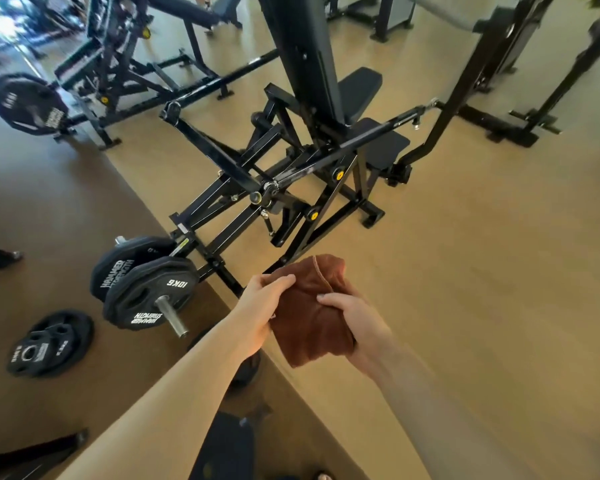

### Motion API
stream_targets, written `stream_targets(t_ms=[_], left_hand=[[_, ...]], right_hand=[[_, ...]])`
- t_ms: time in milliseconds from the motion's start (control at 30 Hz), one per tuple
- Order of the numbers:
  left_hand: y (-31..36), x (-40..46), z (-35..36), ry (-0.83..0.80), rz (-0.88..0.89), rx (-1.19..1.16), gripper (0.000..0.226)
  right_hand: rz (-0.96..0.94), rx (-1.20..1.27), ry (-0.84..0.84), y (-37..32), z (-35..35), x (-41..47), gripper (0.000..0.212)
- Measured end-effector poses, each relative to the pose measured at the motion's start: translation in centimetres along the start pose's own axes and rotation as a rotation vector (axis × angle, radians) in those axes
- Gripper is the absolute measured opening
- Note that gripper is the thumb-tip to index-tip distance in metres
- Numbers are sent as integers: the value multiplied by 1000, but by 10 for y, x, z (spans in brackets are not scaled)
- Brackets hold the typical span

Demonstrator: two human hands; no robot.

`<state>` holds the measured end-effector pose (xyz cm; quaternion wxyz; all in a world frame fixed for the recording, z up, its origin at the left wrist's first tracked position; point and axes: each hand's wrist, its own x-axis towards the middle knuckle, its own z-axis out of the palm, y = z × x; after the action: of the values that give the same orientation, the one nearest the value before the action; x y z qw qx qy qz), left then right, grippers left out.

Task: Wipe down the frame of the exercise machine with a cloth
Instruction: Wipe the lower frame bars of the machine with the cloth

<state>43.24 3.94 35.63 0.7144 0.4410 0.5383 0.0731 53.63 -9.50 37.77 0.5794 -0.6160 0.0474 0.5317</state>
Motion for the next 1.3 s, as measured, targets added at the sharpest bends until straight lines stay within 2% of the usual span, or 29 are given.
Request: stream_targets(t_ms=[100,233,333,500,700,900,1033,1133,1167,1233,1300], left_hand=[[15,16,9,37,53,56,32],[32,47,17,118,143,257,40],[47,82,25,116,174,271,40],[84,174,38,139,224,279,26],[136,296,29,227,237,323,15],[178,391,23,349,293,489,11],[178,444,25,466,300,648,31],[170,462,36,482,235,649,39],[167,465,41,502,220,652,39],[165,470,51,586,191,634,38],[168,475,56,680,133,517,41]], right_hand=[[-29,-99,53,-24,-3,14,35],[-101,-292,116,-47,-4,39,35],[-137,-338,163,-69,-8,70,43],[-228,-432,144,-124,6,156,44],[-392,-702,117,-188,46,287,57],[-444,-941,32,-231,81,397,66],[-479,-1229,-86,-241,97,466,63],[-621,-1827,-64,-237,96,499,55],[-677,-1912,-110,-234,94,506,51],[-718,-1954,-216,-228,91,516,57],[-741,-1943,-292,-221,89,525,59]])
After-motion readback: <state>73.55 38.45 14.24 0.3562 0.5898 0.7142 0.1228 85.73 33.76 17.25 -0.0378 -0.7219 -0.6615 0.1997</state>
